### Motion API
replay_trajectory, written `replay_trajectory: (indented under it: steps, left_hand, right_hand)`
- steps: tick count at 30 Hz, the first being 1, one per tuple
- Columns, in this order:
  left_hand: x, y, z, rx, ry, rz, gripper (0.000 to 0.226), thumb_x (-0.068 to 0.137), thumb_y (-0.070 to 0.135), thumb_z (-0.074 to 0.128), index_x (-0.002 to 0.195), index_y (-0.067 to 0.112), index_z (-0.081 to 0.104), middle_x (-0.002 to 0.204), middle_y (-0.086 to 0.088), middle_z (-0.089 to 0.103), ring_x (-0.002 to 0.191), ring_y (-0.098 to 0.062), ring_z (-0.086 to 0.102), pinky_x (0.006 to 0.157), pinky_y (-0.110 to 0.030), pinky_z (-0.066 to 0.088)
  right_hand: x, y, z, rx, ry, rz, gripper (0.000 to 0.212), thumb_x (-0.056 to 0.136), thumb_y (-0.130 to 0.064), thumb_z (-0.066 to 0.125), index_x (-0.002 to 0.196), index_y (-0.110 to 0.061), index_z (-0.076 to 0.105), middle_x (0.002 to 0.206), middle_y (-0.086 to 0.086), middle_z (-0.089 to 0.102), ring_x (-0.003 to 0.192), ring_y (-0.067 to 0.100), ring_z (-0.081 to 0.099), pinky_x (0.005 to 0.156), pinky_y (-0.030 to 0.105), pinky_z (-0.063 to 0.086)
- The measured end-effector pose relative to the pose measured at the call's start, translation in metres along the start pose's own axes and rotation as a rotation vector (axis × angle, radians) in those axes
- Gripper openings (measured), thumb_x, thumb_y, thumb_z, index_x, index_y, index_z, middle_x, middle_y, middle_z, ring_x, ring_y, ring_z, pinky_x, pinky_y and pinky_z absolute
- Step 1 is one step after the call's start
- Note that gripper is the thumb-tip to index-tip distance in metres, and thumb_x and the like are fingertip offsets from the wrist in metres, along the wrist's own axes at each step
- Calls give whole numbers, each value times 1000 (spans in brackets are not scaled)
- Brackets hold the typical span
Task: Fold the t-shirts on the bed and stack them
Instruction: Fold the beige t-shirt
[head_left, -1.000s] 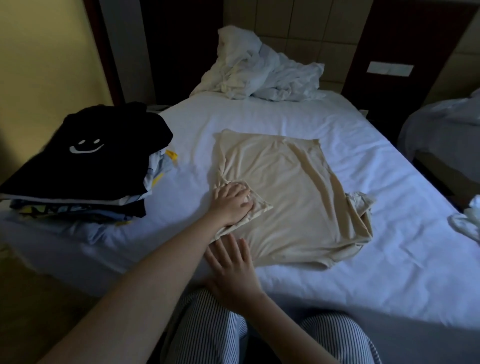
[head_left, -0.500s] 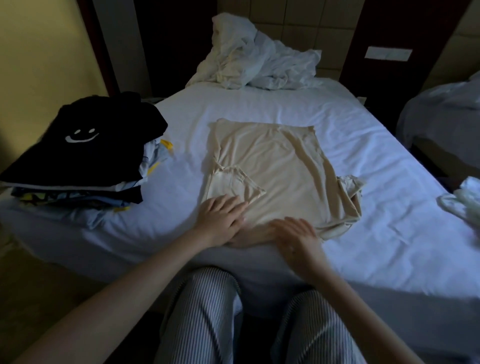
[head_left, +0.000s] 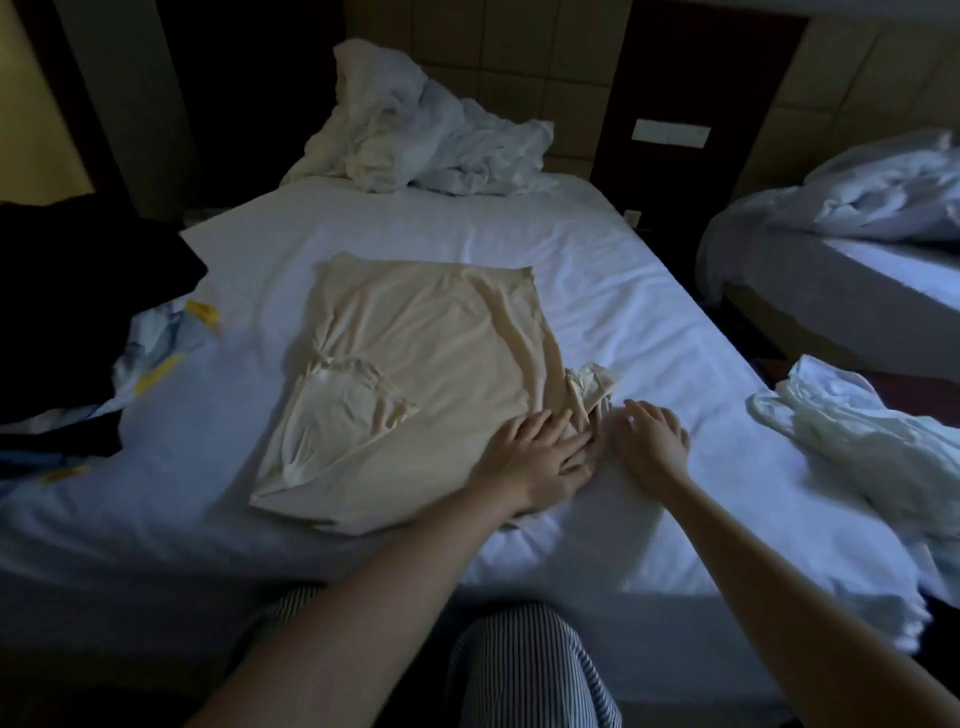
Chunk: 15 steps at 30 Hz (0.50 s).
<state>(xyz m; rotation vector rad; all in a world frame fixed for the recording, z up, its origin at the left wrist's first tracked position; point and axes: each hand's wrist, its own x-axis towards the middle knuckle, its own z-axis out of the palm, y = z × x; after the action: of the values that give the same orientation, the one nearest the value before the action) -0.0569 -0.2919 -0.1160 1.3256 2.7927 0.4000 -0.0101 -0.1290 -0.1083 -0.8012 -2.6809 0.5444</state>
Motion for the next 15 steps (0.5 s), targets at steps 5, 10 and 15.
replay_trajectory:
  steps: [5,10,15]
  left_hand:
    - [0,-4,10,65,23,29,79,78,73,2,149,41,13,160,5,9,145,-14,8,117,-34,3]
    - [-2,-7,9,69,61,64,85,70,76,-1,148,44,13,159,6,11,145,-15,11,117,-34,7]
    - [-6,-6,6,125,28,105,79,72,79,7,145,51,3,160,5,9,146,-19,7,116,-37,5]
  right_hand:
    - [21,-7,11,81,100,11,25,89,-44,51,101,-28,67,118,-7,59,121,18,39,98,36,23]
    - [0,9,5,717,523,372,20,92,-19,52,101,-4,62,100,15,61,100,26,54,81,27,33]
    - [-14,24,4,688,583,440,26,79,-7,42,100,-4,57,111,23,57,112,34,48,99,31,28]
